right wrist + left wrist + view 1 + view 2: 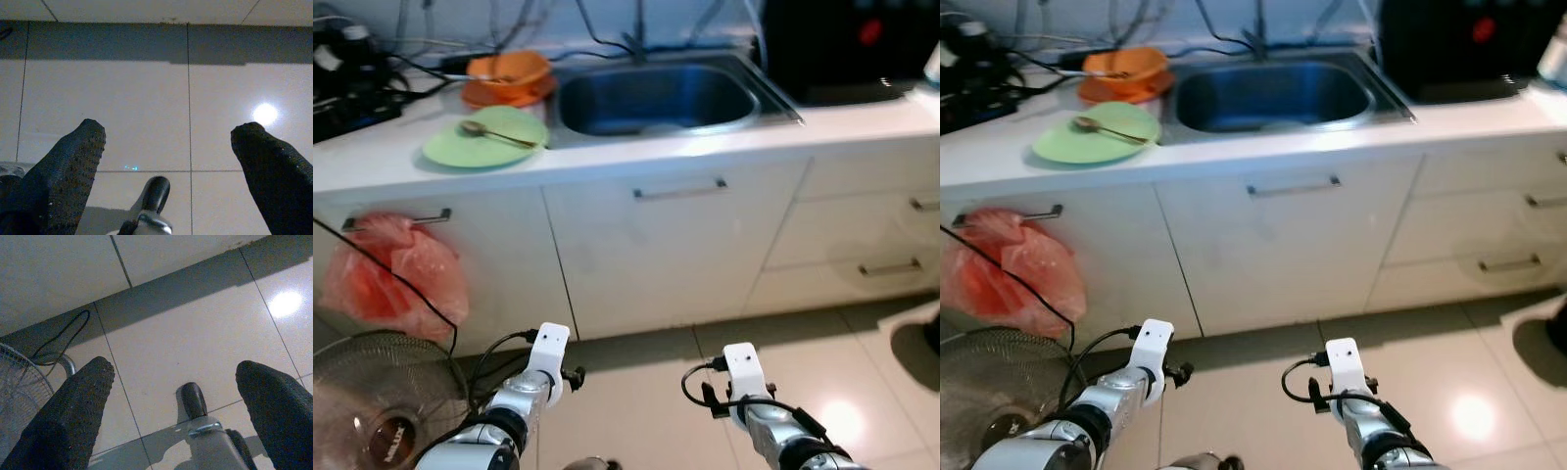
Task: Kitchen organization
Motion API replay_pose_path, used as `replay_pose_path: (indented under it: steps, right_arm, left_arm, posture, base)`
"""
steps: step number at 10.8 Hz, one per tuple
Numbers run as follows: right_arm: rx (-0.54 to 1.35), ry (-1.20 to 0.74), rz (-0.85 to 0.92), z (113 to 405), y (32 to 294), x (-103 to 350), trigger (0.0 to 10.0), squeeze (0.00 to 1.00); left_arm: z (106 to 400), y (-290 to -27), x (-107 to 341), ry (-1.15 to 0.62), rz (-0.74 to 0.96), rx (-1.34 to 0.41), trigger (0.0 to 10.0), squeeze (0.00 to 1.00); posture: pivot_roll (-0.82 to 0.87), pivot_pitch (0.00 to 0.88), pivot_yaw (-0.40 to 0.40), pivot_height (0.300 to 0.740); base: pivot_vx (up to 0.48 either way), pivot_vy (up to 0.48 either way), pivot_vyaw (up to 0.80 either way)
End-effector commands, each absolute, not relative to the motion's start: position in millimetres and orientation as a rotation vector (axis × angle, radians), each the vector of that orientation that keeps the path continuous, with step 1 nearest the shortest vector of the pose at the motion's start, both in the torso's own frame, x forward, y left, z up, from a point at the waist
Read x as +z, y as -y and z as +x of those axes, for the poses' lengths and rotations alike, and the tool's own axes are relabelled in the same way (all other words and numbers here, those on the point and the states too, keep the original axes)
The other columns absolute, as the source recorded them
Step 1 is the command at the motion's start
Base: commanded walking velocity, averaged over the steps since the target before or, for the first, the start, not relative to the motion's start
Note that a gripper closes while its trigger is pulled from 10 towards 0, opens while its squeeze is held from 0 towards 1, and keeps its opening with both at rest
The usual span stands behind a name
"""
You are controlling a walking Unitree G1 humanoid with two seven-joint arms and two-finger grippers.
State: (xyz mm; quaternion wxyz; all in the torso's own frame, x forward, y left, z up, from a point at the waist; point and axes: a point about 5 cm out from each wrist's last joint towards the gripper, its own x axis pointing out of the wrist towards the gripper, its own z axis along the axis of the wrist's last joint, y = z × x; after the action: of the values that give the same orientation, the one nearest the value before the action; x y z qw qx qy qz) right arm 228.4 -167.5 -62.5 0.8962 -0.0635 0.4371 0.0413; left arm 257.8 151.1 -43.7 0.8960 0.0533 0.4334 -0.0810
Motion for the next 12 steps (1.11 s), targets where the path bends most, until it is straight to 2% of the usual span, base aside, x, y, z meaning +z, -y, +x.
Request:
replay_pose_path:
  steps: [1, 9, 10, 12]
  right_arm:
    - [0.083, -0.902, -0.129, 229.2, 167.8, -61.9, 10.0, 0.0]
    - [0.099, -0.895, -0.137, 230.5, 164.6, -61.2, 10.0, 0.0]
    - [0.108, -0.888, -0.147, 231.6, 164.2, -60.4, 10.0, 0.0]
    - [0.109, -0.883, -0.147, 234.2, 165.7, -58.6, 10.0, 0.0]
  left_arm:
    - [262.9, -148.1, -39.8, -0.874, 0.122, -0.19, 10.0, 0.0]
    - [259.6, -149.9, -42.3, -0.881, 0.1, -0.181, 10.0, 0.0]
    - [259.1, -149.9, -42.6, -0.882, 0.098, -0.182, 10.0, 0.0]
    - [258.0, -149.9, -43.3, -0.882, 0.105, -0.19, 10.0, 0.0]
  posture:
    - [0.09, 0.0, 0.069, 0.74]
    - [0.09, 0.0, 0.065, 0.74]
    - [0.09, 0.0, 0.064, 0.74]
    - [0.09, 0.0, 0.064, 0.74]
  base:
    - [0.472, 0.0, 0.0]
    - [0.465, 0.0, 0.0]
    - [0.0, 0.0, 0.0]
    - [0.0, 0.0, 0.8]
